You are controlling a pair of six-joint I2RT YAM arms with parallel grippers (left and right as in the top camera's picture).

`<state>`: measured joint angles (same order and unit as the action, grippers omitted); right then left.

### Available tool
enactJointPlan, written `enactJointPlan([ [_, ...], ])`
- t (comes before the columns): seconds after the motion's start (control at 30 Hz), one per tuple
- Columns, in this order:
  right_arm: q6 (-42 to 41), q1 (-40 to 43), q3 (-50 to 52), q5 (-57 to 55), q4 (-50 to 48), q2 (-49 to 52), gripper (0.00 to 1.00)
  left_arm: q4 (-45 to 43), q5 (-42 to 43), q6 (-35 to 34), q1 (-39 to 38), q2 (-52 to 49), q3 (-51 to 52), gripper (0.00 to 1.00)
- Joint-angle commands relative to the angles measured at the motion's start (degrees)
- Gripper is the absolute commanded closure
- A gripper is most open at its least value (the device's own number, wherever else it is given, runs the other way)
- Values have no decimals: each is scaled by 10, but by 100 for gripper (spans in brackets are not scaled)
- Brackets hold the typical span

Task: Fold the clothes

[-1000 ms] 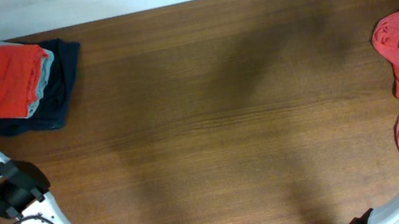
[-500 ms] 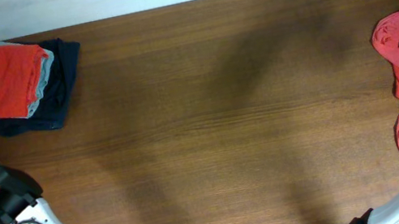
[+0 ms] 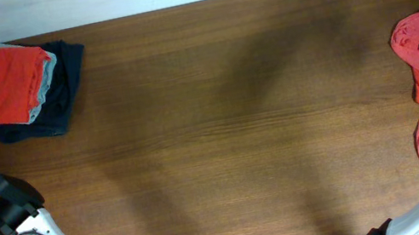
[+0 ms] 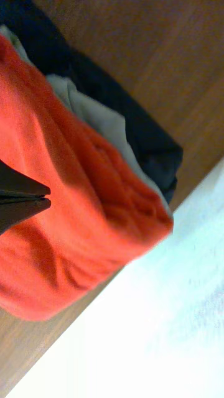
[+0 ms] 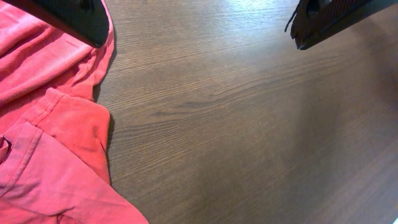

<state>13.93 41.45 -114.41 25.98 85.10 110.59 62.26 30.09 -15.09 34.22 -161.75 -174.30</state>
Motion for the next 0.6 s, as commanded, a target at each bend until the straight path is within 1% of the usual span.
enactJointPlan([
  [0.0, 1, 0, -3, 1, 0, -6, 1, -5, 68, -7, 2, 9, -23, 100],
  [0.03, 1, 0, -3, 1, 0, -6, 1, -6, 81, -7, 1, 9, -23, 100],
  [0.1, 1, 0, -3, 1, 0, -6, 1, -5, 78, -7, -2, 6, -17, 100],
  [0.4, 1, 0, -3, 1, 0, -6, 1, -30, -25, -7, -16, 4, 56, 100],
  [0.57, 1, 0, -3, 1, 0, -6, 1, -53, -35, -7, -16, 4, 105, 100],
])
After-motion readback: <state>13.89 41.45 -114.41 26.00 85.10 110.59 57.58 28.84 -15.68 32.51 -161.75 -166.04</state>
